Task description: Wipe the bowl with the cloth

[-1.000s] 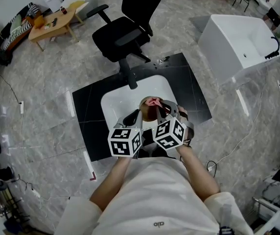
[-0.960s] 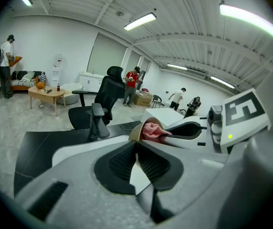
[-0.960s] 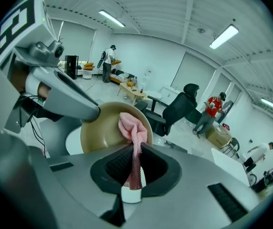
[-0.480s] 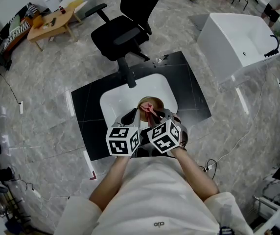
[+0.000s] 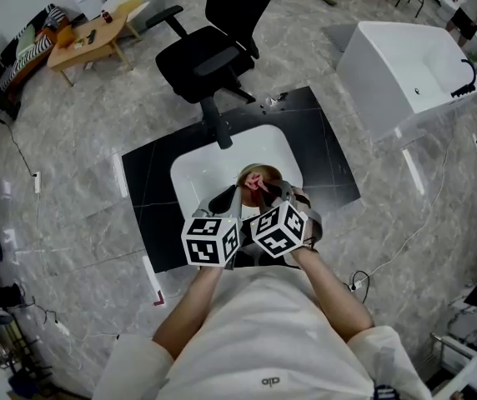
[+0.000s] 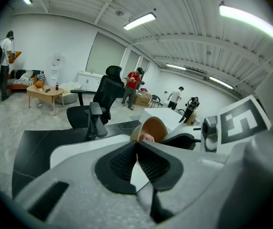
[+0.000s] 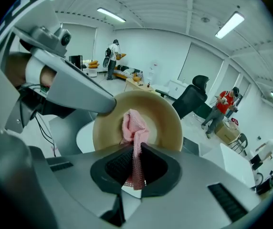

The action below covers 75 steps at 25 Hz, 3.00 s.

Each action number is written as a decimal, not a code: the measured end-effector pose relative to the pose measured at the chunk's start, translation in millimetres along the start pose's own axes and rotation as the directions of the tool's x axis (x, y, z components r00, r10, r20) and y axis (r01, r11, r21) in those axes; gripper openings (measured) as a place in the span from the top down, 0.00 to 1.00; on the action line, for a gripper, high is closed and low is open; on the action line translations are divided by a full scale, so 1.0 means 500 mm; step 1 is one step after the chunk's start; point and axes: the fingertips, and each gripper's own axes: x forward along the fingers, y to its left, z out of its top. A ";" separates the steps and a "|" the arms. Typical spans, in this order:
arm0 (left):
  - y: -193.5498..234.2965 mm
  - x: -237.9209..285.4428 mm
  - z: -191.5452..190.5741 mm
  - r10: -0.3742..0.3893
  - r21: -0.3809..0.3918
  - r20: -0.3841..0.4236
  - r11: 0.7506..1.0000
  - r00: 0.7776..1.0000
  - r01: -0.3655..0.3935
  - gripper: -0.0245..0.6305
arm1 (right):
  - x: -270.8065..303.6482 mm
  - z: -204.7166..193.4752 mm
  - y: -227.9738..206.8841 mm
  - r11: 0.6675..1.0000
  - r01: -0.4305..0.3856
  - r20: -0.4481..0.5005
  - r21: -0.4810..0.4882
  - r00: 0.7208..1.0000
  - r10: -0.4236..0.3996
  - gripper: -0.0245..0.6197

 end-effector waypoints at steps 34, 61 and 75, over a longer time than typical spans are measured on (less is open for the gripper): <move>0.017 0.003 0.018 -0.012 0.006 0.006 1.000 1.000 0.012 0.94 | 0.000 0.029 0.014 0.984 -0.069 0.080 -0.165 0.993 0.083 0.92; 0.024 0.008 0.011 -0.037 -0.016 -0.002 0.999 0.999 0.037 0.93 | 0.016 0.037 0.005 0.992 0.003 0.094 -0.126 0.996 0.009 0.92; 0.070 0.019 -0.007 -0.009 -0.074 -0.036 0.997 0.999 0.006 0.94 | -0.002 0.056 0.001 0.956 -0.192 0.212 0.222 0.967 0.145 0.92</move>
